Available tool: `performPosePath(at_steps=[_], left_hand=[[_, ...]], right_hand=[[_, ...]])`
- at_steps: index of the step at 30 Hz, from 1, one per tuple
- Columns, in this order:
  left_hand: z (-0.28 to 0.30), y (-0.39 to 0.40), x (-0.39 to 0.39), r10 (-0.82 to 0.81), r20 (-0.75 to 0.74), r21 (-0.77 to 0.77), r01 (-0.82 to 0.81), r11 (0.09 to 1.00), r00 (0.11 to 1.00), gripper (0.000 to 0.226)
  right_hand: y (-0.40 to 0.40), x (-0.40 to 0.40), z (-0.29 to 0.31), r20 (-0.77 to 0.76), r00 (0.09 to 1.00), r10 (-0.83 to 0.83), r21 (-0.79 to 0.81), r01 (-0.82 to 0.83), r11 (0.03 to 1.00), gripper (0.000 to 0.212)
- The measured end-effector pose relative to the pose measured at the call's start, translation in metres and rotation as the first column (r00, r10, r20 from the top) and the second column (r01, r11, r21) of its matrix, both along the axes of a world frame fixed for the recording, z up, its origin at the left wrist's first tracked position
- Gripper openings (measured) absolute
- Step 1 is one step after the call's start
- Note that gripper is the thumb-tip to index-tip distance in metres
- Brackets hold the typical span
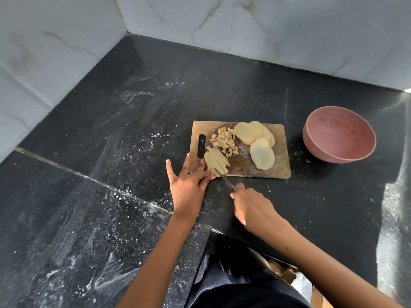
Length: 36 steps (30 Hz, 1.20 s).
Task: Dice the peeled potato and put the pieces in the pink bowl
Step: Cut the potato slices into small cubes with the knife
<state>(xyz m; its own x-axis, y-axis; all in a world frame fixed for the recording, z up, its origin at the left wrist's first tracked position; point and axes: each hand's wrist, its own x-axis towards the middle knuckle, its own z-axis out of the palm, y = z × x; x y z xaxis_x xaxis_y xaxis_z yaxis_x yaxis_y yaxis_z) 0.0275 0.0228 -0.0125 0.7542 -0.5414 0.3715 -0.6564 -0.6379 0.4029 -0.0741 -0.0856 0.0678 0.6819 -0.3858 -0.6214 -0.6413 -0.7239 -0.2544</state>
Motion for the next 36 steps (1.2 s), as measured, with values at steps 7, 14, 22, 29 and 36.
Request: performPosePath(at_steps=[7, 14, 22, 29, 36], left_hand=[[0.001, 0.001, -0.001, -0.015, 0.017, -0.011, 0.015, 1.000, 1.000, 0.013], [0.003, 0.000, 0.005, -0.053, 0.024, 0.029, 0.052, 0.998, 0.998, 0.025], [-0.002, -0.002, 0.004, -0.088, 0.057, 0.024, 0.086, 0.996, 0.995, 0.015], [0.000, 0.001, 0.004, -0.090, 0.035, -0.016, 0.091, 0.996, 0.995, 0.029], [0.004, 0.004, 0.002, -0.094, -0.022, 0.009, 0.094, 0.995, 0.995, 0.018]], right_hand=[[-0.005, -0.003, 0.006, -0.026, 1.000, 0.007, 0.018, -0.007, 1.000, 0.023], [-0.008, 0.000, 0.010, -0.052, 0.998, 0.030, 0.005, -0.030, 1.000, 0.023], [-0.011, -0.001, 0.016, -0.080, 0.996, 0.031, -0.011, -0.032, 0.999, 0.022], [-0.013, -0.003, 0.027, -0.138, 0.985, 0.101, -0.029, -0.106, 0.994, 0.021], [-0.029, -0.024, 0.032, -0.005, 0.998, 0.068, 0.031, -0.068, 0.997, 0.030]])
